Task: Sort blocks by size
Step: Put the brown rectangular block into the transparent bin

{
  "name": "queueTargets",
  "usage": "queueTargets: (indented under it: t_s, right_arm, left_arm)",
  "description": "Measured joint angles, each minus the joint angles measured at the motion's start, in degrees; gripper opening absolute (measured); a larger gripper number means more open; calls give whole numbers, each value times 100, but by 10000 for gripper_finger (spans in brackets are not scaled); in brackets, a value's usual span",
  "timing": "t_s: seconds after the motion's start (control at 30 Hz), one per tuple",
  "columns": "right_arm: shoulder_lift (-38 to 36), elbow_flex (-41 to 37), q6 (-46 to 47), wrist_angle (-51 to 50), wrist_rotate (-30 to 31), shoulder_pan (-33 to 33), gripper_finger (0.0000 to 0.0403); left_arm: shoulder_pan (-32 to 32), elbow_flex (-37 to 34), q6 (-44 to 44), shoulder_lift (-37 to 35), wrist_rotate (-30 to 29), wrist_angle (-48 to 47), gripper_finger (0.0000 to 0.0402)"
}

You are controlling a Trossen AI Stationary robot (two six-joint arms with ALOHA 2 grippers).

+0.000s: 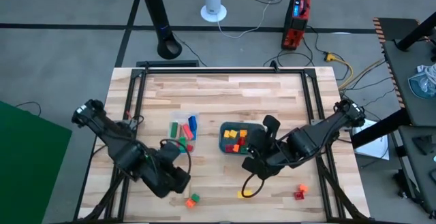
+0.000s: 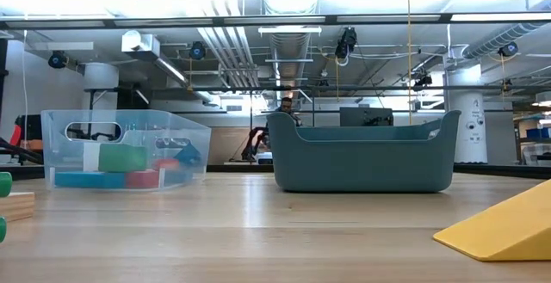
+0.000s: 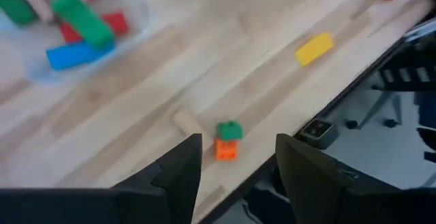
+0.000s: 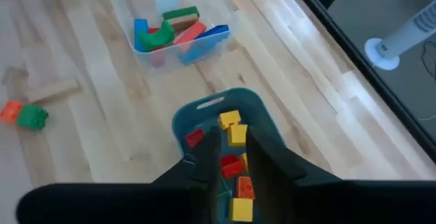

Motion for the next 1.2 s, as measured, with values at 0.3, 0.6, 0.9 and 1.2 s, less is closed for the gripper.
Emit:
queueTargets:
  t_s: [0.3, 0.6, 0.9, 1.2]
  right_arm:
    - [-27, -118, -97, 6, 28, 43, 28]
    - [-27, -280, -171, -3, -3, 122, 27]
    - [-32, -280, -244, 15, -23, 122, 27]
    - [-30, -280, -246, 30, -23, 120, 27]
  left_arm:
    - [-206, -154, -749, 799, 295, 176, 170]
    - [-307, -1930, -1236, 978, 296, 3148, 144]
    - [-209, -2900, -2690, 967, 313, 3111, 141]
    - [-207, -3208, -2756, 965, 458, 3315, 181]
